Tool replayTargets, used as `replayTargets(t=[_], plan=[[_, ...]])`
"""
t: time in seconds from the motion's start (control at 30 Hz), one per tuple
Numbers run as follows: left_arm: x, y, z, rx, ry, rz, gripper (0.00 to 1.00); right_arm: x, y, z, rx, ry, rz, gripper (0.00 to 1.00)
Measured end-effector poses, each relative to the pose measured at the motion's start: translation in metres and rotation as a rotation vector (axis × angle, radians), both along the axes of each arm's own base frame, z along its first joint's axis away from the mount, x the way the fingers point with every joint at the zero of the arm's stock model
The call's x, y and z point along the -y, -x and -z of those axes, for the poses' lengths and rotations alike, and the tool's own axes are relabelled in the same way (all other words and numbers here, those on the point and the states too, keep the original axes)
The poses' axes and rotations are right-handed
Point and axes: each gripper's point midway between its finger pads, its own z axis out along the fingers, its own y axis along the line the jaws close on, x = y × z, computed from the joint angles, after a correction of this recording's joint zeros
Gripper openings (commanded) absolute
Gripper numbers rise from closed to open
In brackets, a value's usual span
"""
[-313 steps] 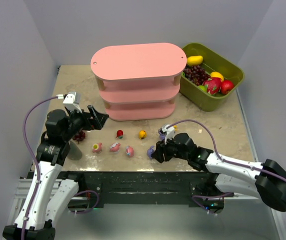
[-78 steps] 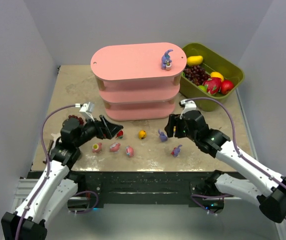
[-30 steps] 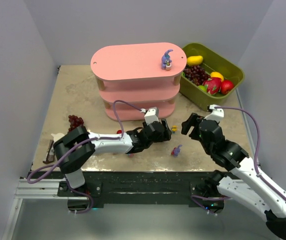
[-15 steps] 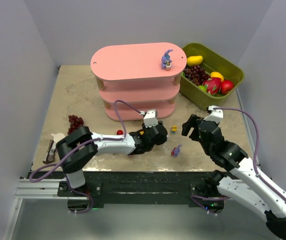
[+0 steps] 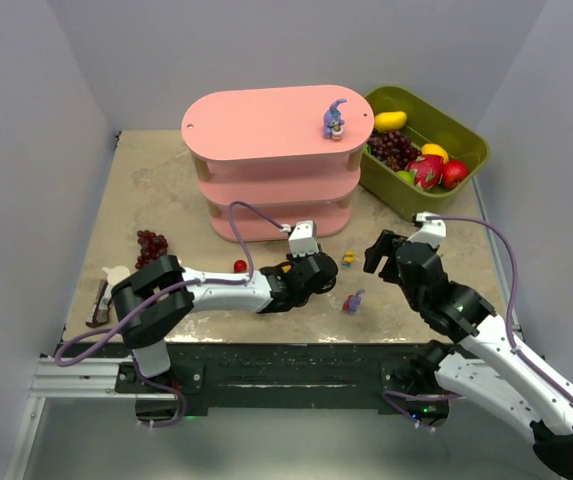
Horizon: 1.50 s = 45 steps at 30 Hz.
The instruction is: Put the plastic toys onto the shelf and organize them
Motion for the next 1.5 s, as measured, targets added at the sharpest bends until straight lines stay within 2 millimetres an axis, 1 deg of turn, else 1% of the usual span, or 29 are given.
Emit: replayTargets(t=[0.03, 0.13, 0.23, 0.3, 0.33, 0.5, 0.63, 0.73, 0.8, 0.97, 1.07, 1.1, 1.17, 1.27, 1.4, 1.5], plan=[[0.000, 0.000, 0.000, 0.002, -0.001, -0.001, 0.19, 0.000, 0.000, 0.001, -0.002, 0.002, 0.000, 0.78], [-0.001, -0.001, 0.000, 0.005, -0.006, -0.004, 0.17, 0.000, 0.000, 0.003, -0.006, 0.005, 0.000, 0.78], [-0.002, -0.001, -0.001, 0.009, -0.009, -0.007, 0.11, 0.000, 0.000, 0.003, -0.006, 0.005, 0.000, 0.78], [-0.002, -0.001, -0.001, 0.012, -0.012, -0.008, 0.05, 0.000, 0.000, 0.003, -0.006, 0.005, 0.000, 0.78], [-0.003, -0.002, -0.001, 0.013, -0.013, -0.009, 0.00, 0.000, 0.000, 0.003, -0.006, 0.005, 0.000, 0.79], [-0.007, -0.003, 0.001, 0.026, -0.052, 0.000, 0.00, -0.003, 0.002, 0.003, -0.007, 0.016, -0.034, 0.82], [-0.006, -0.002, -0.004, 0.038, -0.113, 0.054, 0.00, -0.020, 0.006, -0.002, 0.007, 0.009, -0.162, 0.83], [-0.002, 0.003, -0.022, 0.047, -0.133, 0.133, 0.00, -0.040, 0.012, -0.009, 0.036, -0.005, -0.301, 0.83], [-0.001, 0.009, -0.042, 0.064, -0.124, 0.191, 0.00, -0.055, 0.017, -0.013, 0.049, -0.014, -0.404, 0.83], [-0.006, 0.026, -0.114, 0.145, -0.049, 0.317, 0.00, -0.083, 0.032, -0.018, 0.067, -0.037, -0.613, 0.82], [-0.014, 0.035, -0.157, 0.204, -0.003, 0.369, 0.00, -0.096, 0.044, -0.030, 0.107, -0.070, -0.724, 0.82], [-0.016, 0.038, -0.169, 0.222, 0.013, 0.381, 0.00, -0.100, 0.049, -0.035, 0.127, -0.084, -0.762, 0.82], [-0.020, 0.042, -0.186, 0.246, 0.035, 0.400, 0.00, -0.107, 0.057, -0.044, 0.161, -0.106, -0.823, 0.82], [-0.025, 0.047, -0.191, 0.251, 0.033, 0.424, 0.00, -0.112, 0.064, -0.053, 0.198, -0.123, -0.880, 0.82], [-0.028, 0.054, -0.182, 0.219, 0.005, 0.455, 0.00, -0.118, 0.067, -0.061, 0.233, -0.131, -0.919, 0.82], [-0.031, 0.057, -0.175, 0.194, -0.026, 0.474, 0.00, -0.121, 0.068, -0.061, 0.240, -0.127, -0.940, 0.82]])
